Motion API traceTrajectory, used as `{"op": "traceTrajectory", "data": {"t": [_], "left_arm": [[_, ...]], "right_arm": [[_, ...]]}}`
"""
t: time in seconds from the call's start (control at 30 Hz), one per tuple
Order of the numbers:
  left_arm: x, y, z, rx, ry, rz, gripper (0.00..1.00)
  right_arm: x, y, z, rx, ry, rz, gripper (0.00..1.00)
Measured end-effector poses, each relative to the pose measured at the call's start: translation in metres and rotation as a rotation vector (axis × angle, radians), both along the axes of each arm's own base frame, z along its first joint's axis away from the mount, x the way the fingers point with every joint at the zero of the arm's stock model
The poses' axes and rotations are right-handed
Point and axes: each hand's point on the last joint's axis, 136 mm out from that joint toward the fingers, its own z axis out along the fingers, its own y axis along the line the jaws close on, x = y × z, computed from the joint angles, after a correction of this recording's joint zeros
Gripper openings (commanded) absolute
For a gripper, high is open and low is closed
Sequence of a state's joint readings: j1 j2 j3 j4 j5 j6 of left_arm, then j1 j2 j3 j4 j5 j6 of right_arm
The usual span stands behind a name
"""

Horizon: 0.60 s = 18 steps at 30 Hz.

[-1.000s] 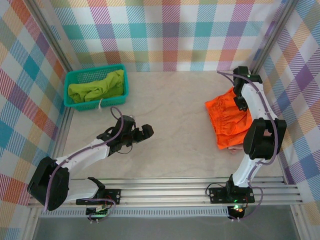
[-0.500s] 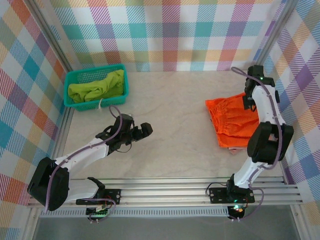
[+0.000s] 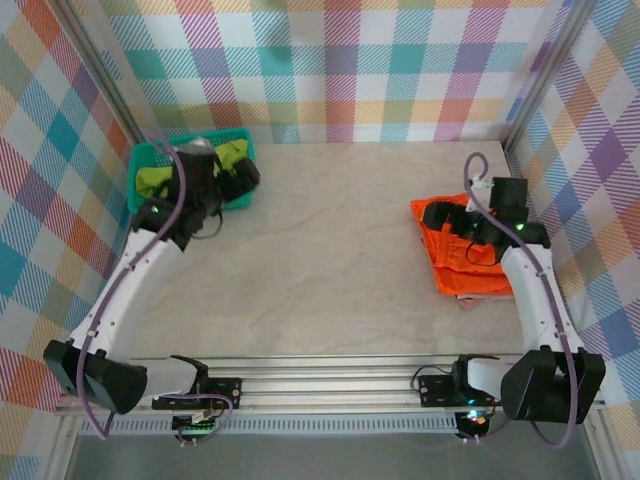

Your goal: Fold and stack the shorts

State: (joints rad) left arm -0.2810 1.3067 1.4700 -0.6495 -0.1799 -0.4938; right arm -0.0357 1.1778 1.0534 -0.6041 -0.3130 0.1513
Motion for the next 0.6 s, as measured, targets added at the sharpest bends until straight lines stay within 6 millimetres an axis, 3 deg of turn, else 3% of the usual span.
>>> {"op": "traceTrajectory", "data": {"t": [0.1, 0.2, 0.37, 0.53, 0.6], "left_arm": [[0.025, 0.040, 0.013, 0.075, 0.025, 0.097, 0.99], [0.055, 0.071, -0.002, 0.143, 0.109, 0.156, 0.98], [0.104, 0.093, -0.064, 0.240, 0.309, 0.170, 0.96], [0.132, 0.096, -0.135, 0.313, 0.491, 0.145, 0.93], [0.138, 0.098, -0.159, 0.338, 0.548, 0.137, 0.87]], "right_arm": [[-0.004, 0.024, -0.008, 0.029, 0.001, 0.067, 0.99], [-0.008, 0.044, -0.013, 0.036, -0.005, 0.126, 0.99], [-0.019, 0.064, -0.027, 0.035, 0.023, 0.189, 0.99], [-0.025, 0.065, -0.035, 0.026, 0.037, 0.196, 0.99], [-0.026, 0.064, -0.035, 0.021, 0.033, 0.195, 0.99]]}}
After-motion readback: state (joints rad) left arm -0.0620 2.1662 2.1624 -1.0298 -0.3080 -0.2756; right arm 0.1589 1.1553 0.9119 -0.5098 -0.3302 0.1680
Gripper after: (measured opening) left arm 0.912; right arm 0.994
